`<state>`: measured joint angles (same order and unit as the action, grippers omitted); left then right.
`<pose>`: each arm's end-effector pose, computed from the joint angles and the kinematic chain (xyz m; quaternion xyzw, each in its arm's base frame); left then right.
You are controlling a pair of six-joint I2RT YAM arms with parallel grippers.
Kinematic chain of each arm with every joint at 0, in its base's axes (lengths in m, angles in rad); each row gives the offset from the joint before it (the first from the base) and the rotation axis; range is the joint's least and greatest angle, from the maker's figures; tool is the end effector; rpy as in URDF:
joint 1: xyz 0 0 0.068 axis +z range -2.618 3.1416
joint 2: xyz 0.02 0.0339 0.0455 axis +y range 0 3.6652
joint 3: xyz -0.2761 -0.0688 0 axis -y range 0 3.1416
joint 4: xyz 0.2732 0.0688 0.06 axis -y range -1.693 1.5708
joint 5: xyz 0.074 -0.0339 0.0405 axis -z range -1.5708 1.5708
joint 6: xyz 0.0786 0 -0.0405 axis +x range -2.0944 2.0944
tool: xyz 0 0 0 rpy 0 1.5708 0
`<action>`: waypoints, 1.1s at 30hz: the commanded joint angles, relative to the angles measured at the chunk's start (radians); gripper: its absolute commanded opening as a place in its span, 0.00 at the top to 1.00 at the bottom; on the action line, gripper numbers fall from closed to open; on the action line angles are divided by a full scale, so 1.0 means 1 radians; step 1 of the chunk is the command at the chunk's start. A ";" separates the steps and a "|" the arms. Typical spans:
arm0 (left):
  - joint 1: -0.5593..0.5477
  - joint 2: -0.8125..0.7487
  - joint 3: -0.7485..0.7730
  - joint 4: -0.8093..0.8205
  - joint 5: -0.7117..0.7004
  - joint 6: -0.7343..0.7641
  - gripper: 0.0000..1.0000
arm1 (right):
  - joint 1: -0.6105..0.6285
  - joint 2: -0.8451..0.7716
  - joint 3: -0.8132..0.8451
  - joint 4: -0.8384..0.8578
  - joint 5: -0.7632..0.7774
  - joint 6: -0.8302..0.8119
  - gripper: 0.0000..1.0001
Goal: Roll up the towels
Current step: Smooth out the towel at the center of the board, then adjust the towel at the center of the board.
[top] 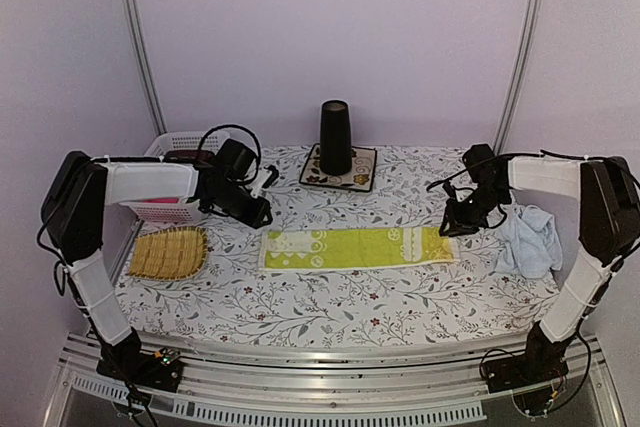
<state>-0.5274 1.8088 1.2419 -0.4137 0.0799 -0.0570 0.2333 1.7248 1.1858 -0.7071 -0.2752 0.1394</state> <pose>0.3706 -0.2231 0.1591 0.2341 0.9270 -0.1203 0.2673 0.3602 0.1076 0.1558 -0.0680 0.9754 0.1627 0.1323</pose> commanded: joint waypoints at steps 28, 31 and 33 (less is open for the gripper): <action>-0.011 0.231 0.001 -0.090 -0.038 0.009 0.97 | -0.007 0.032 0.015 -0.064 -0.009 -0.013 0.52; 0.009 0.219 -0.009 -0.093 -0.060 0.020 0.98 | -0.019 -0.005 0.048 -0.077 -0.013 -0.002 0.44; 0.025 0.209 -0.016 -0.094 -0.077 0.029 0.98 | -0.031 -0.023 0.032 -0.073 -0.013 0.010 0.42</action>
<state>-0.5400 1.9865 1.2545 -0.4484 0.1116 -0.0574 0.2268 1.7679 1.2049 -0.7555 -0.2752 0.1356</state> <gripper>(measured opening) 0.026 0.561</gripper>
